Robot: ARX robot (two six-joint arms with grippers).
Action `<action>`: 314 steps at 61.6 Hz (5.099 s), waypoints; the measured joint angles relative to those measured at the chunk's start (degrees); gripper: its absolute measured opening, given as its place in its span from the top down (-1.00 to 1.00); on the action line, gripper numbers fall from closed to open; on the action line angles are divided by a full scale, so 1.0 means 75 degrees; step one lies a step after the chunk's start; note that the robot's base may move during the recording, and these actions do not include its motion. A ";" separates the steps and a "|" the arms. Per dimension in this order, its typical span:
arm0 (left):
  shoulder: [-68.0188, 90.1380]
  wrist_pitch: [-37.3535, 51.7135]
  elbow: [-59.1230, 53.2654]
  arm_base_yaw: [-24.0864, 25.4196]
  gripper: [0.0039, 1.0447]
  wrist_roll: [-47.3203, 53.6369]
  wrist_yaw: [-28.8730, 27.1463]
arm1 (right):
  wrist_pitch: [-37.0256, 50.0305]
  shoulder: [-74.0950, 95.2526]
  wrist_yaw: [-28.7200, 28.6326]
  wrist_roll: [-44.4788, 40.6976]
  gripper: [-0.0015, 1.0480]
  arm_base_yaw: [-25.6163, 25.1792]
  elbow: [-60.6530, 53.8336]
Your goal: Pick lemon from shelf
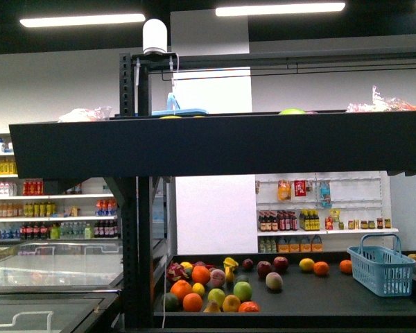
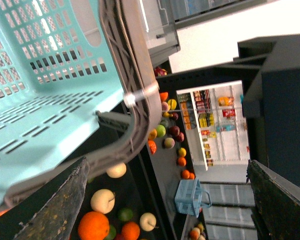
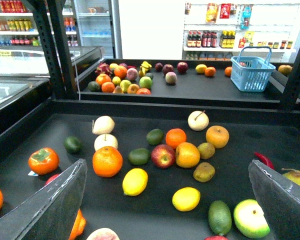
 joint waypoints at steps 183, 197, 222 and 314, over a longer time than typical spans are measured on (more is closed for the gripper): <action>0.2101 0.0472 0.0784 -0.8116 0.75 0.2317 -0.0976 | 0.1719 0.6406 -0.0991 0.1667 -0.86 -0.2346 0.1746; 0.2104 0.0472 0.0787 -0.8116 0.75 0.2308 -0.0956 | 0.2098 1.2132 -0.0597 0.1463 -0.86 -0.2460 0.4366; 0.2104 0.0472 0.0787 -0.8116 0.75 0.2311 -0.0959 | 0.0393 1.6253 0.0813 0.3952 -0.86 -0.1236 0.8110; 0.2104 0.0472 0.0787 -0.8116 0.75 0.2314 -0.0956 | -0.1145 2.1300 0.1390 0.5674 -0.86 -0.0769 1.3988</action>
